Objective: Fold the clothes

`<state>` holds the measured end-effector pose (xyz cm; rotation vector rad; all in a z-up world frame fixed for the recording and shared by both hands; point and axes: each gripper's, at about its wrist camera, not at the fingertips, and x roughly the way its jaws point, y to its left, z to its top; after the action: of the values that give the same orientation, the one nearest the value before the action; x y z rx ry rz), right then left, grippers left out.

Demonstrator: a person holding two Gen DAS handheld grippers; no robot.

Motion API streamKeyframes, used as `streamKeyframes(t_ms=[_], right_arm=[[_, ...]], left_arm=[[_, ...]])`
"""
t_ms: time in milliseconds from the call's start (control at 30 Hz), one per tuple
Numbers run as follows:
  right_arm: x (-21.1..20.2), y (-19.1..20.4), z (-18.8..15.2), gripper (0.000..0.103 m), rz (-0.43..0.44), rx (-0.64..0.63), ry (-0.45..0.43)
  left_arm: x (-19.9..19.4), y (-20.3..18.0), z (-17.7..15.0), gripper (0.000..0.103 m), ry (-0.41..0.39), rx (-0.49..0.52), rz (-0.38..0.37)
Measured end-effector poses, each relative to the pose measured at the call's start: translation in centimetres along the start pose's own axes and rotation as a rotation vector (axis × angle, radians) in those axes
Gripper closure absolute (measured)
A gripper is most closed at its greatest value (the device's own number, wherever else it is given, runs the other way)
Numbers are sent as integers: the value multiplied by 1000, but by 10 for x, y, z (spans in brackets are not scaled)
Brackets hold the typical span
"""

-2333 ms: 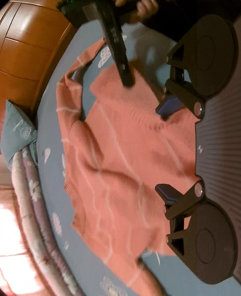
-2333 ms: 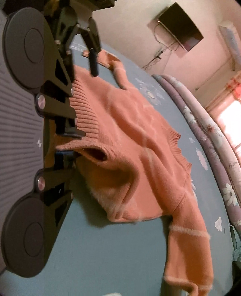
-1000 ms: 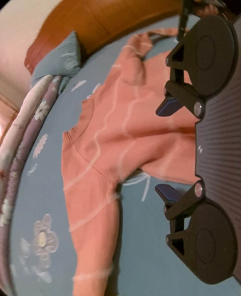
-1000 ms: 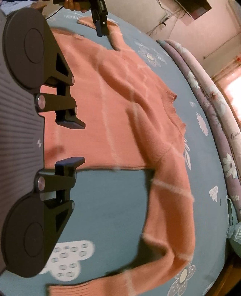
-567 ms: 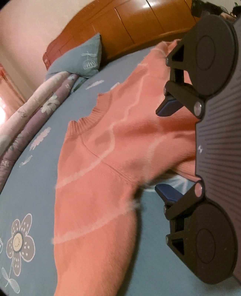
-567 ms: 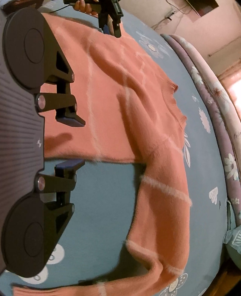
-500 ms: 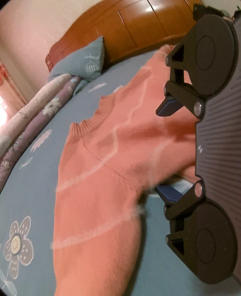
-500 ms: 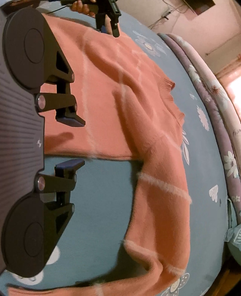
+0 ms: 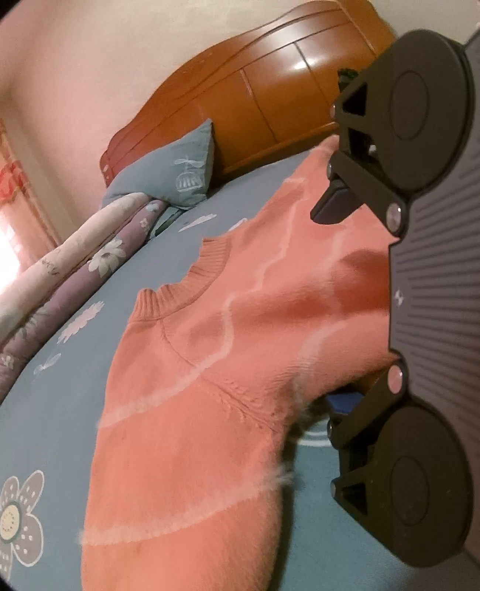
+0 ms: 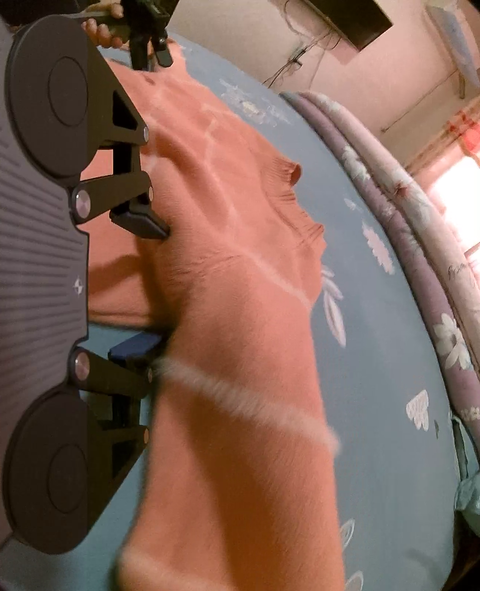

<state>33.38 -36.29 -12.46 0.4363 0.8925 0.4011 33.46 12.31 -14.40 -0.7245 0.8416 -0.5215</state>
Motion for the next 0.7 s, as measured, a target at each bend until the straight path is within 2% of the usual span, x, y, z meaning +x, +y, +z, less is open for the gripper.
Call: streamKeyframes(t_ms=[67,167,267,333,367,400,467,533,633,700], right_arm=[[6,1,4,32,65,7,19],[10,-1,0,33,184,23,77],[1,-7,-9,36,218,25,96],[-4,-13,-15,41,245,62,97],[-3,-13,-16,49,223,61,90],[-2,-13,-17,69,202,60,83],[1,-9,-18,88,139,58,79],[0,4,-16,89,73,8,64],[-5,36,-14,89,-55,-150,35],[-10,51,-11,89,-110,-221,10]], left_arm=[[1,-2,-1,23,-28,-2,-13],[-3,-1,-6,37,-75,6,-91],[-10,2,-8,58,-71,31,-78],[-10,5,-7,80,-46,38,-27],[-7,5,-6,85,-31,48,20],[-4,4,-5,87,-16,59,67],[0,-2,-4,89,-20,93,121],[2,-15,-4,92,-31,146,187],[-3,-37,-1,93,-90,250,268],[-10,-45,6,93,-139,273,297]])
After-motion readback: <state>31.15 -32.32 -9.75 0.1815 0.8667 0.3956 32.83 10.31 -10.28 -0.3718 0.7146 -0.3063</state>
